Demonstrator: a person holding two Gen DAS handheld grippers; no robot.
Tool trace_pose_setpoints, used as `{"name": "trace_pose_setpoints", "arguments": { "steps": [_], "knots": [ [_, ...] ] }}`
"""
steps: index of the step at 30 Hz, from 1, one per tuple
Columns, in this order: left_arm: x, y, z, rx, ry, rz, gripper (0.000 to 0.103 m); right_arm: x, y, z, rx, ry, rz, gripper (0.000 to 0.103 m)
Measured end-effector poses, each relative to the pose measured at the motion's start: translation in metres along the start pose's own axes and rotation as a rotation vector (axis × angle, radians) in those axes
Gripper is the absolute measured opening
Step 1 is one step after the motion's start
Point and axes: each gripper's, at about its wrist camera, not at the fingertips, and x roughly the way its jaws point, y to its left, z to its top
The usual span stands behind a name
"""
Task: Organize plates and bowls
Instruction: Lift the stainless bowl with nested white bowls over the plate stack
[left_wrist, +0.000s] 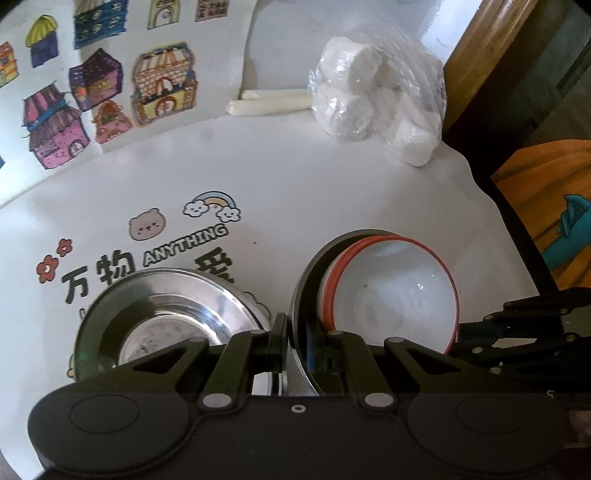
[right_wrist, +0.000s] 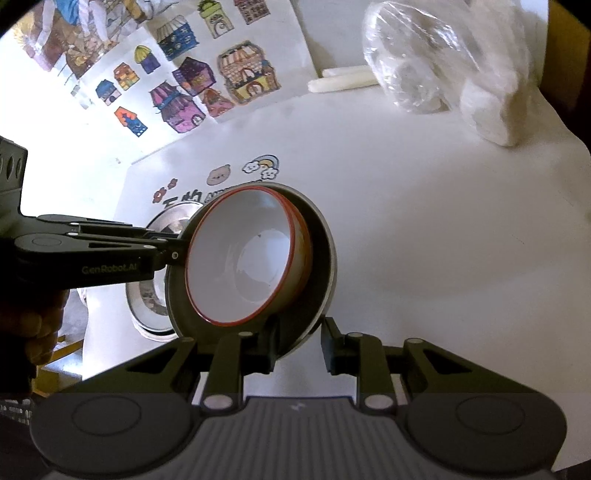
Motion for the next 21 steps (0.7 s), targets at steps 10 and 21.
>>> {"name": "trace_pose_setpoints", "arguments": {
  "steps": [10,21],
  "knots": [
    [-0.017,0.018,-0.004,-0.036,-0.016,0.026,0.008,0.008,0.020,0.008,-0.045,0.003,0.019,0.027],
    [-0.034,0.044,-0.011,-0.091,-0.033,0.064,0.007,0.023,0.046,0.020,-0.102,0.018,0.047,0.027]
  ]
}}
